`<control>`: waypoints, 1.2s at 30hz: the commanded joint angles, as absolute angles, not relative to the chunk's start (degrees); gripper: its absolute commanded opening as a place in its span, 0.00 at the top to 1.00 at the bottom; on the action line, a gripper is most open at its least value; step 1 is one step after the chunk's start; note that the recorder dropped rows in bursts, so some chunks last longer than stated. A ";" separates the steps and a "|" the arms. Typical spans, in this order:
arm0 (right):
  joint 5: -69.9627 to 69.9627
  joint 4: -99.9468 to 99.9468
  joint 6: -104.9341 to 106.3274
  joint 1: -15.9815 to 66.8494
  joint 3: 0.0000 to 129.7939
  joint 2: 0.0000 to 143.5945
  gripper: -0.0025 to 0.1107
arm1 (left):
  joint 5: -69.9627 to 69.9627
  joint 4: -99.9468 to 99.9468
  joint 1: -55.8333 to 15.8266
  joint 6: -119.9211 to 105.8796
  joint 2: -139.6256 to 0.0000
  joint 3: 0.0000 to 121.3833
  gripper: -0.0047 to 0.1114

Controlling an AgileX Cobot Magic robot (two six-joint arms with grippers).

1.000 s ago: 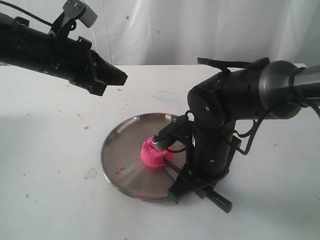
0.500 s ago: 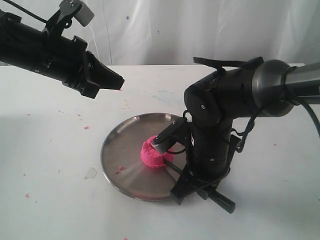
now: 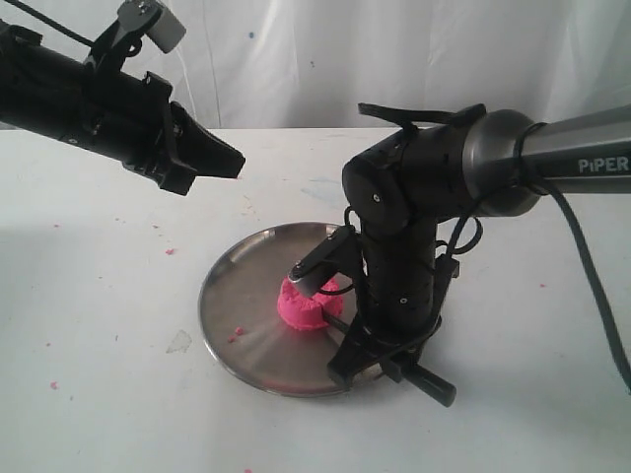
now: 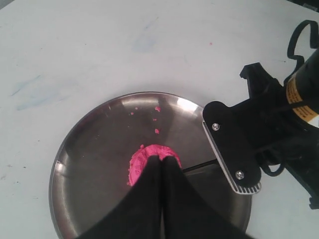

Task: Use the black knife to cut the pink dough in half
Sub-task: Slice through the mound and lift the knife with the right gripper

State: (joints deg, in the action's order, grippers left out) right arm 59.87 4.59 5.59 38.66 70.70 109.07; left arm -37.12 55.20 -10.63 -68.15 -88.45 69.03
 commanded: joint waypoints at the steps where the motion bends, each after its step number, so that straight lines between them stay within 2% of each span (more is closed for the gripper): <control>1: 61.69 4.92 6.79 38.30 71.40 109.25 0.98 | -38.41 55.61 -10.43 -67.74 -87.81 68.66 0.96; 8: 66.97 4.92 7.44 38.30 71.40 109.15 0.98 | -38.41 55.61 -10.43 -67.74 -87.81 68.66 0.96; 16: 64.19 -4.15 15.06 38.30 71.40 109.15 0.98 | -38.41 55.61 -10.43 -67.74 -87.81 68.66 0.96; 28: 62.50 13.85 0.40 38.30 71.40 109.15 0.98 | -38.42 55.72 -10.43 -67.65 -87.81 68.66 0.96; 31: 57.80 11.73 0.00 38.30 71.21 107.47 0.98 | -38.42 57.55 -10.43 -67.42 -87.43 68.66 0.96; 36: 48.23 9.36 -2.92 38.05 67.75 96.60 0.98 | -40.24 60.86 -10.43 -67.21 -83.90 68.66 0.96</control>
State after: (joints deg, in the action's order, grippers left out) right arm 50.83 8.87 -0.68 38.45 69.61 101.12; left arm -37.75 58.12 -10.63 -67.66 -85.64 69.03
